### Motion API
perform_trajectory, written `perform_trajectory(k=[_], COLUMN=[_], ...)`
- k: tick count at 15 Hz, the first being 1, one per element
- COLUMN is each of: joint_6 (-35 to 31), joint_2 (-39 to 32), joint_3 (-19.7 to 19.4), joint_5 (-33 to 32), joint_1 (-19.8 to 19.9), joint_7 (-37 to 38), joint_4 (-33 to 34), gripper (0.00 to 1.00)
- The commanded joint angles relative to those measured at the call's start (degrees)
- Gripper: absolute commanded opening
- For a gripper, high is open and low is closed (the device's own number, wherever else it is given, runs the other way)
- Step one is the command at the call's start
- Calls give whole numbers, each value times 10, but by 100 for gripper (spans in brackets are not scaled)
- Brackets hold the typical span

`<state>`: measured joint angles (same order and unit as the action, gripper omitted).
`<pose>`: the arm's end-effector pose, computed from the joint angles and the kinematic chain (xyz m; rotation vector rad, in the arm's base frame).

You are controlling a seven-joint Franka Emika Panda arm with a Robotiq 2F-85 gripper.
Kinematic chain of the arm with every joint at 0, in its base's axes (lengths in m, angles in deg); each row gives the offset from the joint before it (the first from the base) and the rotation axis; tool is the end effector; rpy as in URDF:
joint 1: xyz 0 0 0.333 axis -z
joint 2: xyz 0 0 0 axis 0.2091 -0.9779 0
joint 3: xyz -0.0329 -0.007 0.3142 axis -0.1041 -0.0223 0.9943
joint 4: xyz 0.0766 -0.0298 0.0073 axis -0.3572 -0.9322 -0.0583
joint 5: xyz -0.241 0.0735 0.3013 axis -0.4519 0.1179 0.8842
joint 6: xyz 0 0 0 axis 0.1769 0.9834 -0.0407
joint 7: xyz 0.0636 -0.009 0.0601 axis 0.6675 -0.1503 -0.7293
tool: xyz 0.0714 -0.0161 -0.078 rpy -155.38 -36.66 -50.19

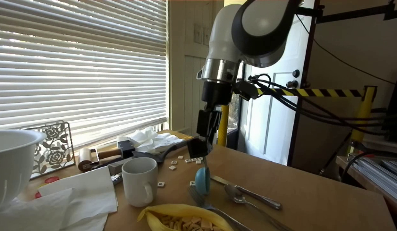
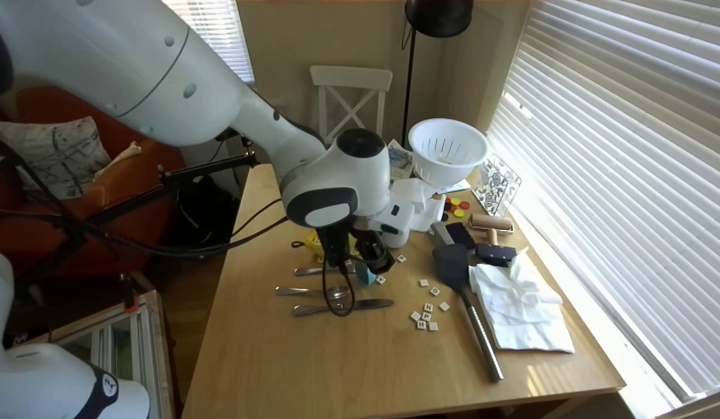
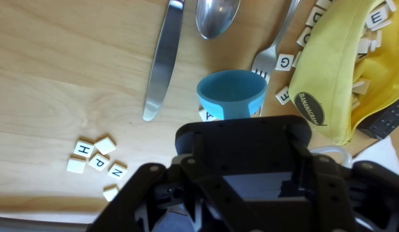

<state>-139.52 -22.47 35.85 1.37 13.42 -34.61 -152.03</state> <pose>0.5550 0.0047 0.2492 -2.9950 0.2280 -0.2359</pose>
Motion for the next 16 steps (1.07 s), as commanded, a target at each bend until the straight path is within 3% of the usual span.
perform_trajectory(k=[1, 4, 7, 11, 13, 14, 16], joint_6=[-94, -148, -124, -11, 91, 24, 73], joint_2=[113, 194, 273, 359, 376, 335, 359], joint_3=[-2, -5, -1, 32, 60, 32, 50], joint_5=[-9, -24, -69, -118, -144, -115, -126], joint_1=[-17, -26, -24, -12, -11, -22, -22], joint_7=[35, 58, 94, 142, 181, 140, 164], joint_4=[-135, -215, -274, -308, -284, -282, -281], gripper=[35, 35, 35, 35, 35, 60, 60])
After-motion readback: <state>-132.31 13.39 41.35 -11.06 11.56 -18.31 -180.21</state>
